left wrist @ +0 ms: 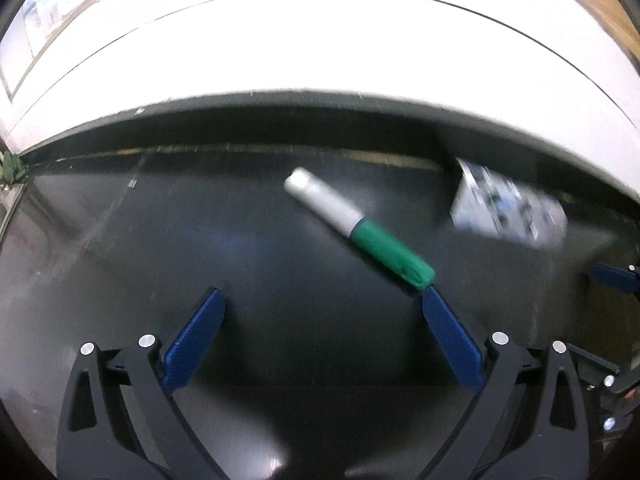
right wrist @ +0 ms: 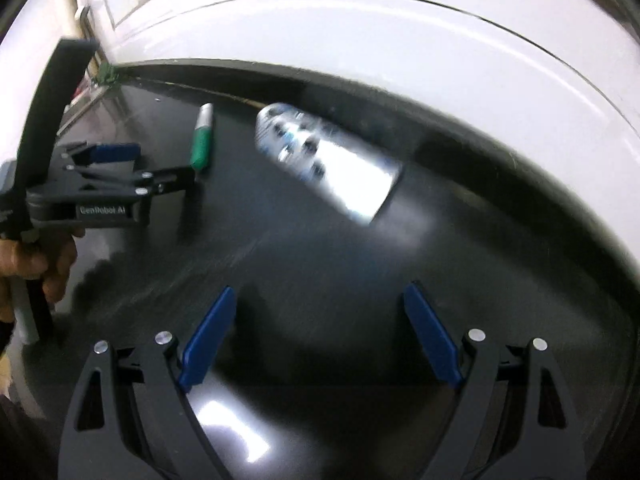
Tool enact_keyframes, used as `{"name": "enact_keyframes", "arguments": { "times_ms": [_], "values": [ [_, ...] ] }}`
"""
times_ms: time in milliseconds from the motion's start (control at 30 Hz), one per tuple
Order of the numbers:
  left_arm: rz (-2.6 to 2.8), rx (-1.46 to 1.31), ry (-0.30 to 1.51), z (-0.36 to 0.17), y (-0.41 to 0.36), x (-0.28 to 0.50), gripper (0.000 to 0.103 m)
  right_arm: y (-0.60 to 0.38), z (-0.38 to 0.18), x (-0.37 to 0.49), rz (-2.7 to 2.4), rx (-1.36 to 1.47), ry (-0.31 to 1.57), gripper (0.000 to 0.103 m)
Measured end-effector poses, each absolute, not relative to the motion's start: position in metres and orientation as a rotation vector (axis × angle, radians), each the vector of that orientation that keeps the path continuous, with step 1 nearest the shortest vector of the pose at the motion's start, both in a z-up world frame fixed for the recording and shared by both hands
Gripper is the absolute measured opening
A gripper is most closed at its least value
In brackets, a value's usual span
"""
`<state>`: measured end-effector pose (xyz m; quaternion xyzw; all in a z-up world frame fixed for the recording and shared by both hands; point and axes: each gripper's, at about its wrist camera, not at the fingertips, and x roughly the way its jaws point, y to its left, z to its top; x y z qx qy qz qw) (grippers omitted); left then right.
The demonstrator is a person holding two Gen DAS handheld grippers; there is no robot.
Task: Collect trash
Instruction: 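Grasp the green-capped marker with the left gripper while the right grasps the silver blister pack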
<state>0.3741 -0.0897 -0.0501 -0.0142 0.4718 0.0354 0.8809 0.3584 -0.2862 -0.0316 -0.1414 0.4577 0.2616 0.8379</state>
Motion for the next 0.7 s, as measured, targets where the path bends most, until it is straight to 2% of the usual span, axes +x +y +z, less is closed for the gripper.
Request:
{"name": "enact_keyframes", "arguments": {
  "times_ms": [233,467,700],
  "values": [
    [0.103,-0.051,1.005,-0.05,-0.085,0.397,0.096,-0.269,-0.034,0.399,0.648,-0.325,0.954,0.086],
    [0.024,0.001,1.002,-0.05,-0.054,0.391,0.096,-0.246,-0.029,0.352,0.751,-0.469,0.926,0.086],
    [-0.221,0.312,0.893,-0.048,-0.054,0.41,0.096,-0.25,-0.023,0.383,0.707,-0.389,0.962,0.087]
  ]
}}
